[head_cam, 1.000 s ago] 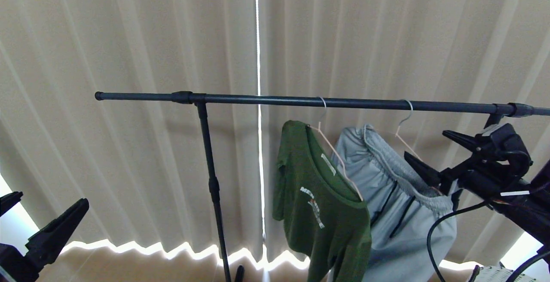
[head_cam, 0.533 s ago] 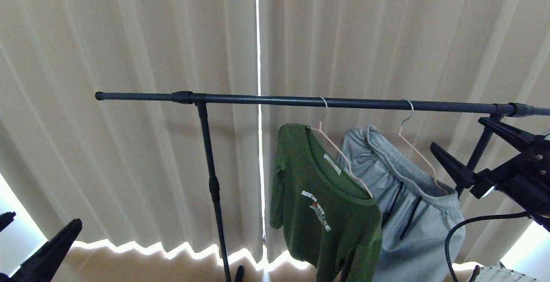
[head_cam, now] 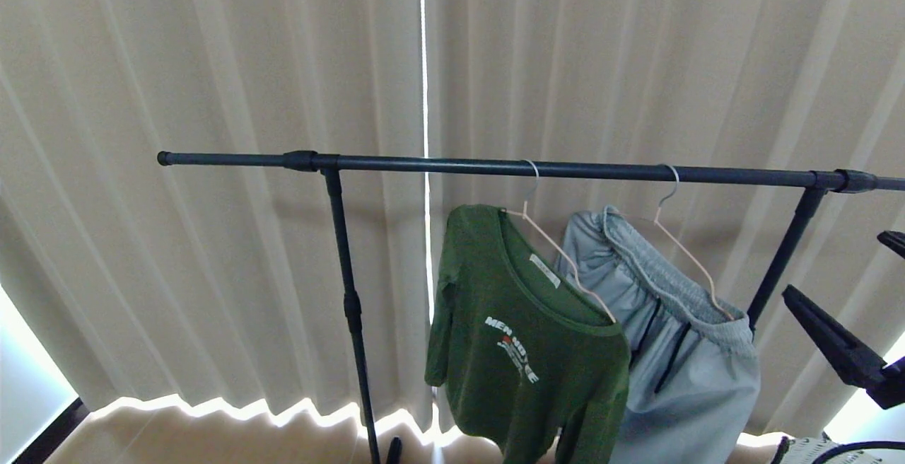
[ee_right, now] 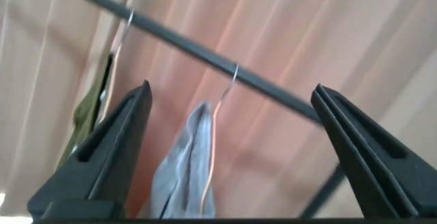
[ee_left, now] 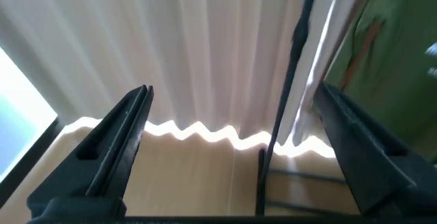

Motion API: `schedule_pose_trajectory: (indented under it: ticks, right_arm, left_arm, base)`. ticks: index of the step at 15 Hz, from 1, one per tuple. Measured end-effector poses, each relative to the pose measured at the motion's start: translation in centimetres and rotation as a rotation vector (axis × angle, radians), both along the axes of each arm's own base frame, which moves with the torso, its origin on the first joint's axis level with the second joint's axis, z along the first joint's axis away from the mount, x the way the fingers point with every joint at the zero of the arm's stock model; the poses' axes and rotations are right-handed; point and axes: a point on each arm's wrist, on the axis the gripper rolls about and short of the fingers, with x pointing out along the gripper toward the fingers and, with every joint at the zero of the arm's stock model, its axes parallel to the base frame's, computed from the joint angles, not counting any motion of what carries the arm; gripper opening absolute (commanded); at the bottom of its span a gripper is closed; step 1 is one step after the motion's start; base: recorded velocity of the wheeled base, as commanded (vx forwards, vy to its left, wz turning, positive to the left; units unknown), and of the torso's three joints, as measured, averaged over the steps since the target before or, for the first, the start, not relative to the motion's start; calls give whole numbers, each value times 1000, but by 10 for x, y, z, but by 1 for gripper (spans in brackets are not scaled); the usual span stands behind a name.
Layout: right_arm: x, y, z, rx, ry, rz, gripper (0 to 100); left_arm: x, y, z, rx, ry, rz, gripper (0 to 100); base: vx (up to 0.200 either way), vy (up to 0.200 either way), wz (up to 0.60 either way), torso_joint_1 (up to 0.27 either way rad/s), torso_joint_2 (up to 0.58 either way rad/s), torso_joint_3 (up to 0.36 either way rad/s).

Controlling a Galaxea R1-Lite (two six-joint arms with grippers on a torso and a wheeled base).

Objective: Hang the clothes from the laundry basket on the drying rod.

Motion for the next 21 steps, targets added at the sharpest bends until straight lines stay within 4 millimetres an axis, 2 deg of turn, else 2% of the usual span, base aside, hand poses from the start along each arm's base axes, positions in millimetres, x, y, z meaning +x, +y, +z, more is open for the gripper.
schedule_pose_trajectory:
  ticks: [3,5,7,9,11,15,21]
  right_arm:
    - [-32,-4,-17,1,191,-40,100]
    - [-58,-6,-35,14,373,-95,100]
    - [-85,-5,-45,33,482,-149,100]
    - [-111,-2,-52,55,505,-200,100]
    - [-128,0,-58,73,442,-268,100]
    - [-136,1,-76,129,391,-337,100]
    - [-130,0,-85,167,275,-307,100]
  left_arm:
    - [-16,2,-5,-24,-29,87,100]
    - [-19,2,-4,-56,-73,142,100]
    - [-22,2,-4,-93,-113,171,100]
    - [-25,3,-5,-110,-153,225,100]
    - [-27,3,-6,-109,-180,256,100]
    - [-27,3,-12,-113,-200,243,100]
    - [-26,-2,-14,-145,-189,27,100]
  base:
    - [0,0,0,0,0,0]
    - [0,0,0,0,0,0]
    - [0,0,0,0,0,0]
    - [0,0,0,0,0,0]
    - [0,0,0,0,0,0]
    - [0,0,0,0,0,0]
    - [0,0,0,0,0,0]
